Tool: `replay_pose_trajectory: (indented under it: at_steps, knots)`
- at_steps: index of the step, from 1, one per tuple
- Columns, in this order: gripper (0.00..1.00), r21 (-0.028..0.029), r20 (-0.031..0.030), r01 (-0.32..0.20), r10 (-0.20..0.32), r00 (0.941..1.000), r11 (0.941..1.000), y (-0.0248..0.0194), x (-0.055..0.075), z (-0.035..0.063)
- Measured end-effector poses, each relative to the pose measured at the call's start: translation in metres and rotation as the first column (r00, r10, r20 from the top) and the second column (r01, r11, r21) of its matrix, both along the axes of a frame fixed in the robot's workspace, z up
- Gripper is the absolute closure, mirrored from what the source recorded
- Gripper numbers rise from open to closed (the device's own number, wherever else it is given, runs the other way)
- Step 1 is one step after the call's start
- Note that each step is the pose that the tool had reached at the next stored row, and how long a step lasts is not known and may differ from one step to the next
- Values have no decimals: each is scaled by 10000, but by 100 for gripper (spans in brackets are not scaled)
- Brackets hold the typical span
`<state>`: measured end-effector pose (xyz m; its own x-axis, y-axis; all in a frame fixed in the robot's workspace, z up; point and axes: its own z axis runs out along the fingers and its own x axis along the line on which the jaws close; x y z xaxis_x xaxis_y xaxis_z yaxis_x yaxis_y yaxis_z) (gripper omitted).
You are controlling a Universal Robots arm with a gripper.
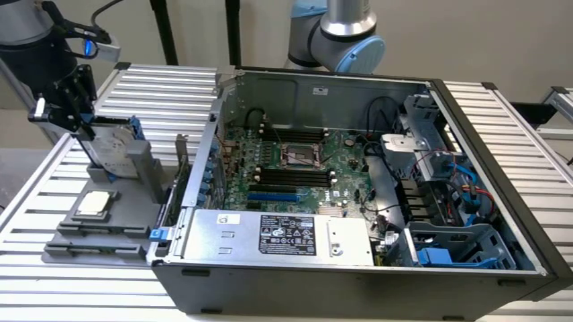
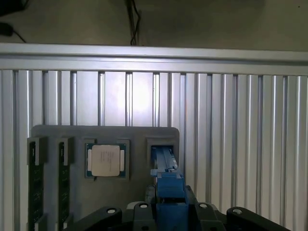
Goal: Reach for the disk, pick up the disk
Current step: 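Pick up the disk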
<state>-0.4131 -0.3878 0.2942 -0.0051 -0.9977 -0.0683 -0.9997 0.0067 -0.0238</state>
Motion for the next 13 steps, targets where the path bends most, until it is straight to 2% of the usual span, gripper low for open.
replay_pose_trajectory:
  at_steps: [6,13]
  knots:
    - [67,0,37,-1,1,10000,10000,0,0,47]
    - [67,0,72,-1,1,10000,10000,0,0,221]
